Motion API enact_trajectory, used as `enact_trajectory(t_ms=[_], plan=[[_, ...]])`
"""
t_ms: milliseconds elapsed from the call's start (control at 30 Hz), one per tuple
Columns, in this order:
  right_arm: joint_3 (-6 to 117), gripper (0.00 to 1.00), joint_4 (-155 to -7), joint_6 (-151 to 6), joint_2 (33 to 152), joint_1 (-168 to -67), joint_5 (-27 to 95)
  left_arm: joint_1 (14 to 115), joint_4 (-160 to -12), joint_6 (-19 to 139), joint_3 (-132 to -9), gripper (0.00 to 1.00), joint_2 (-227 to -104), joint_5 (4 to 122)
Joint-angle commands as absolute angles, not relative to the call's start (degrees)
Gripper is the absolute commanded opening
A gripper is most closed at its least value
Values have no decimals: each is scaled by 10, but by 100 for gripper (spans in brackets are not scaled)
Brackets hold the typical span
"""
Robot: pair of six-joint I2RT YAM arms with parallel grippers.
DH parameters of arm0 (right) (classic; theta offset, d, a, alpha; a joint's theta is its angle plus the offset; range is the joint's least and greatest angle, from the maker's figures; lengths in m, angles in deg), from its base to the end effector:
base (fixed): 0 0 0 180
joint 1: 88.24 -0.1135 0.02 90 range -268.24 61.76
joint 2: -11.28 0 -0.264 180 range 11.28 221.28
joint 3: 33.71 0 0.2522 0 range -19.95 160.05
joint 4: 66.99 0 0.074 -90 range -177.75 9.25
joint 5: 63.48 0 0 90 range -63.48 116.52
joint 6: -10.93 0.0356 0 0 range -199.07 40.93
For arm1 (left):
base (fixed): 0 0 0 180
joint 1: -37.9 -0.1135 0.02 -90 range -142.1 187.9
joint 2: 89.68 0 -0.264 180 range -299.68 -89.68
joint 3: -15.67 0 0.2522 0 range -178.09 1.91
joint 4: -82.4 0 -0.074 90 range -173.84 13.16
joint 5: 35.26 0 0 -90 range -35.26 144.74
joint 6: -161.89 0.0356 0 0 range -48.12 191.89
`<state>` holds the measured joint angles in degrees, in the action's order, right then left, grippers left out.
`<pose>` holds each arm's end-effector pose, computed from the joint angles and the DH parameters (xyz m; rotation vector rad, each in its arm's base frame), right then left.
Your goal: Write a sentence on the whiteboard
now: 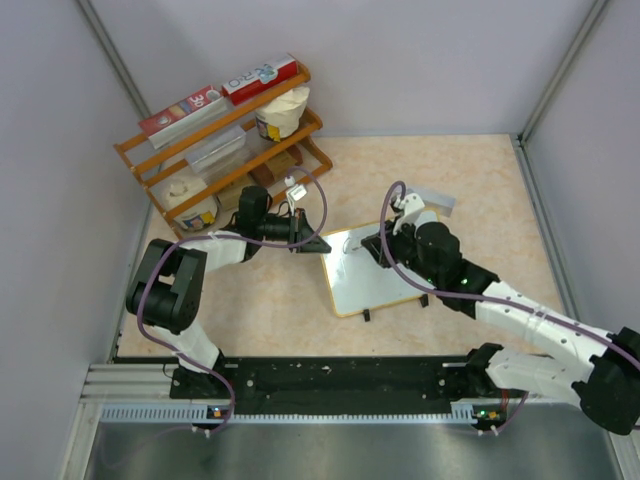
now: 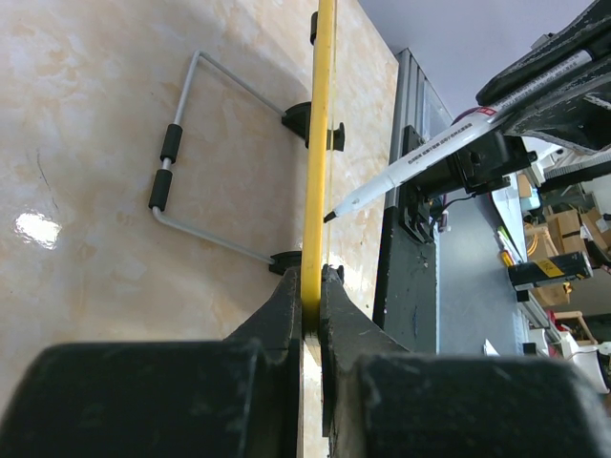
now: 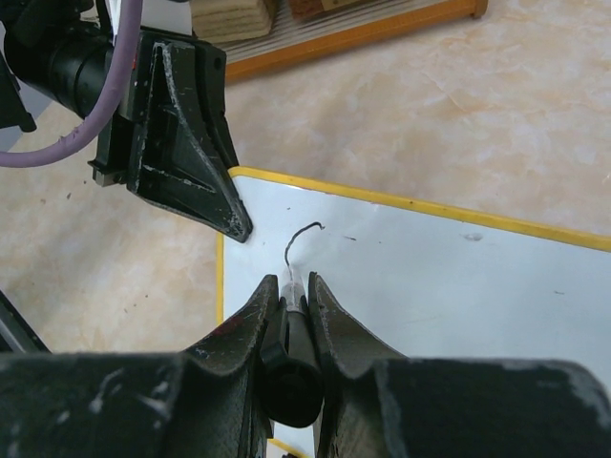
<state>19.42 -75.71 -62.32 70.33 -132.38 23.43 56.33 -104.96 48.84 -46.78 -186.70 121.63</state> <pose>0.1743 0.1665 0.2862 -0.4076 1.8383 0.6930 0.3105 -0.1380 0.1922 0.7066 1.9795 -1.6255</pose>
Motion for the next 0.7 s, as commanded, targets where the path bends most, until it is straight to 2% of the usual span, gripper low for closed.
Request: enact_trajectory(t_ms=[0,667], plan=[[186,0,-777,-626,687,-1330,196,578,-1052,539,-469,0,-1864,1228],[195,0,-767,-615,677,-1330,140,580,-1045,543,-472,0,-1865,1228]])
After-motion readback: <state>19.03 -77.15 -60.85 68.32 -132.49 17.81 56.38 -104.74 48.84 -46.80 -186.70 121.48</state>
